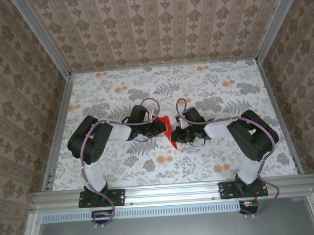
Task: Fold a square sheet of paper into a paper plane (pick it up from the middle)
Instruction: Fold the wing for the fifth time at the center of the table.
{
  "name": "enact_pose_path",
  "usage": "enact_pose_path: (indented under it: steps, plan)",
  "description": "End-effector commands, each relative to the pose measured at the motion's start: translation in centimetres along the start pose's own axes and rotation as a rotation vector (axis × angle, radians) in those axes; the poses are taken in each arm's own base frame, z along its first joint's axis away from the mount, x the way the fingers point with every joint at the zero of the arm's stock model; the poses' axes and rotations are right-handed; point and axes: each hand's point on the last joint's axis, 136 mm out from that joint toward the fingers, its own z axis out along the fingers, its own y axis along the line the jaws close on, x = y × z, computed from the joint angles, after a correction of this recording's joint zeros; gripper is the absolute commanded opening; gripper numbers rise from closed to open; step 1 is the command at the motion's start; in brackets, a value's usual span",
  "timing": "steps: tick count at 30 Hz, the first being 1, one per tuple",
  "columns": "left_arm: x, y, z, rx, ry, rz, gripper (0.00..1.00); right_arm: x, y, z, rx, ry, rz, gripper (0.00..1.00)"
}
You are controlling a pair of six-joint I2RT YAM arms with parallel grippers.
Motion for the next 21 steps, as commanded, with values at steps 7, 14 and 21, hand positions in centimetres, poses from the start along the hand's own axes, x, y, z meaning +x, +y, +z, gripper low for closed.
enact_pose_path:
  steps: [7, 14, 21]
  plan:
    - [0.7, 3.2, 0.4, -0.171, 0.047, -0.046, 0.13, 0.3, -0.3, -0.2, 0.033, 0.037, 0.005, 0.20]
    - [0.6, 3.9, 0.7, -0.214, 0.064, -0.076, 0.12, 0.1, 0.5, -1.6, 0.068, 0.014, -0.098, 0.27]
    - [0.5, 4.1, 0.9, -0.238, 0.078, -0.089, 0.12, 0.8, 0.7, -2.5, 0.167, 0.002, -0.259, 0.27]
